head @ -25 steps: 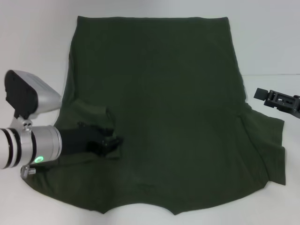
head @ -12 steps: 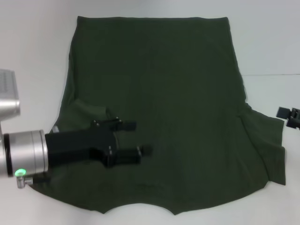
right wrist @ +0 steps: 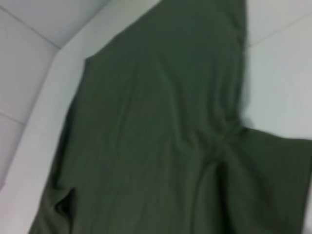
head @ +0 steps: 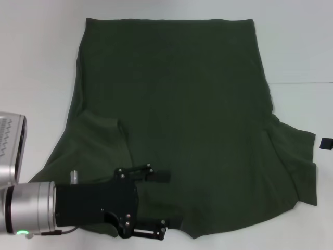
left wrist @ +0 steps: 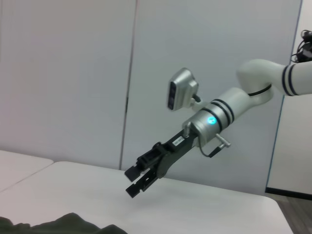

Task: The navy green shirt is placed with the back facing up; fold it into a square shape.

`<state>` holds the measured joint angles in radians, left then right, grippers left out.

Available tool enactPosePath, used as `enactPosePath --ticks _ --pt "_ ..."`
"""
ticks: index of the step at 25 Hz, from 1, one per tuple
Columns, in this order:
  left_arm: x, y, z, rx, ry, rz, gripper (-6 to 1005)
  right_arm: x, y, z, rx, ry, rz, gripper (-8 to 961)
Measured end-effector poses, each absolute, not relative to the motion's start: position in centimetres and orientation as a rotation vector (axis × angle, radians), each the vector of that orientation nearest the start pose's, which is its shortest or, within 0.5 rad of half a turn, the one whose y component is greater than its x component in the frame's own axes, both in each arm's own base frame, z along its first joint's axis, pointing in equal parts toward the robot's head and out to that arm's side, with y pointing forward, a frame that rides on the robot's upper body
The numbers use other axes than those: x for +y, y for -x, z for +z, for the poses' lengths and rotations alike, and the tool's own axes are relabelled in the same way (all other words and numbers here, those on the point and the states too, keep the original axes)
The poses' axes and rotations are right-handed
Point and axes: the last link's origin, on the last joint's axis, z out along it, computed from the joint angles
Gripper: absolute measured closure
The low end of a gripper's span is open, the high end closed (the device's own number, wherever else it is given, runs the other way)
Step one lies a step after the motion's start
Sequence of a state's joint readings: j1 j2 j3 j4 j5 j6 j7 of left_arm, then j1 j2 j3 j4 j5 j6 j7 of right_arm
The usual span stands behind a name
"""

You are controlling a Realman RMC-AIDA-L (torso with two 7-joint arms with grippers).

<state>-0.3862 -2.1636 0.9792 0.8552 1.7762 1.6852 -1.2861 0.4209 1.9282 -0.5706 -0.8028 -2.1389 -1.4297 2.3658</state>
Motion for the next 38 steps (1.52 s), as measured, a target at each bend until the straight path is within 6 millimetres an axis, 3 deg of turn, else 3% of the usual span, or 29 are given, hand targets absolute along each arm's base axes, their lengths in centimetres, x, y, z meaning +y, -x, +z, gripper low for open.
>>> enactPosePath --ticks 6,20,29,38 --pt "28.5 22.1 -2.7 -0.289 2.884 -0.913 77 33.2 -35.6 9.8 1.807 1.881 0.593 58" --pt "28.7 22.3 -2.6 -0.289 2.876 -0.899 77 34.7 -35.9 4.8 1.83 1.829 0.581 59" --pt "28.9 22.5 -2.4 -0.291 2.868 -0.879 76 34.9 -35.7 4.5 1.824 1.837 0.579 59" --pt "29.1 22.4 -2.4 -0.283 2.868 -0.879 76 34.6 -36.3 5.5 1.825 1.823 0.571 59"
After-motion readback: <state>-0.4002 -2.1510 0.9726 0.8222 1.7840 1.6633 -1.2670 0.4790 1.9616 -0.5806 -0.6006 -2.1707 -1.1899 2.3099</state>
